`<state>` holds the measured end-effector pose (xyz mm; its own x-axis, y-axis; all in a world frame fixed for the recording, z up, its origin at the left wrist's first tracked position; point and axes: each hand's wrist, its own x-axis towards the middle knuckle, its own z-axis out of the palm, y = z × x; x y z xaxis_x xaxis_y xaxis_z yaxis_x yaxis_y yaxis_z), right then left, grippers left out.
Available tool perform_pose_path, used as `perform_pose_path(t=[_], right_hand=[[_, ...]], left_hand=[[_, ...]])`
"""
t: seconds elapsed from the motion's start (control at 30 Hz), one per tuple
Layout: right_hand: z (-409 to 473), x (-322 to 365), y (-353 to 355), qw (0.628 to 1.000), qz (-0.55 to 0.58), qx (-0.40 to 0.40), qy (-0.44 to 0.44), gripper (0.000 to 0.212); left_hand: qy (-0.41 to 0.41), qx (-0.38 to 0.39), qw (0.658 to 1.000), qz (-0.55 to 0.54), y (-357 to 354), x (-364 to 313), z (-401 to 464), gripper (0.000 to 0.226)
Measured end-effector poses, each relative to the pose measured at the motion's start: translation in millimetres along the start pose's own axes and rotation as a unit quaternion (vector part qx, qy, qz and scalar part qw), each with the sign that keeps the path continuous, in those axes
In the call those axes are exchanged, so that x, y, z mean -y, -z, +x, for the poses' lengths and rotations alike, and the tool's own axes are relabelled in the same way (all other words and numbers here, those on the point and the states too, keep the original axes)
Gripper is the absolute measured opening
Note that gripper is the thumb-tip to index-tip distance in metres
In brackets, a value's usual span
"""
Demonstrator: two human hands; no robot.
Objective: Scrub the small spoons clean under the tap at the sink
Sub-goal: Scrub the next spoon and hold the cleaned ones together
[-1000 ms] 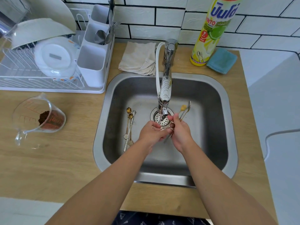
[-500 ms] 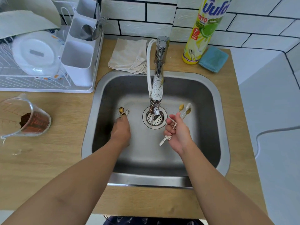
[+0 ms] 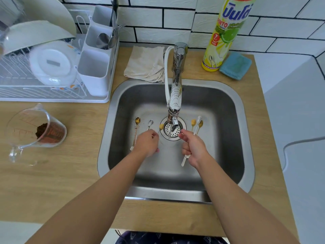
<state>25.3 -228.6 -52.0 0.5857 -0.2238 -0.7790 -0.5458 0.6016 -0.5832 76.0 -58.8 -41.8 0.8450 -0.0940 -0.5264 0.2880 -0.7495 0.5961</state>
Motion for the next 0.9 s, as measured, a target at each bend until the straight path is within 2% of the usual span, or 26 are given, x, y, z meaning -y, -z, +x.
perform_pose_path(t=[0.07, 0.17, 0.33, 0.4, 0.63, 0.9], right_hand=[[1.7, -3.8, -4.5, 0.999, -0.049, -0.013, 0.015, 0.008], [3.1, -7.9, -12.1, 0.994, -0.103, -0.012, 0.028, 0.015], [2.7, -11.1, -26.6, 0.989, -0.145, 0.017, 0.038, 0.038], [2.9, -11.9, -30.4, 0.986, -0.156, 0.030, 0.051, 0.040], [12.1, -7.8, -31.5, 0.979, -0.186, 0.024, 0.081, 0.014], [11.1, -13.0, -30.7, 0.982, -0.167, 0.058, 0.059, 0.011]], left_hand=[[0.066, 0.039, 0.987, -0.141, -4.1, -7.0, -9.5, 0.019], [0.082, 0.065, 0.971, -0.216, -7.4, -10.9, -17.7, 0.016], [0.062, 0.072, 0.974, -0.205, -7.7, -16.3, -24.3, 0.013], [0.055, 0.068, 0.975, -0.206, -8.0, -17.4, -25.1, 0.010], [0.015, 0.047, 0.988, -0.149, -9.2, -18.2, -36.2, 0.009], [0.007, 0.025, 0.992, -0.122, -5.4, -15.0, -35.9, 0.012]])
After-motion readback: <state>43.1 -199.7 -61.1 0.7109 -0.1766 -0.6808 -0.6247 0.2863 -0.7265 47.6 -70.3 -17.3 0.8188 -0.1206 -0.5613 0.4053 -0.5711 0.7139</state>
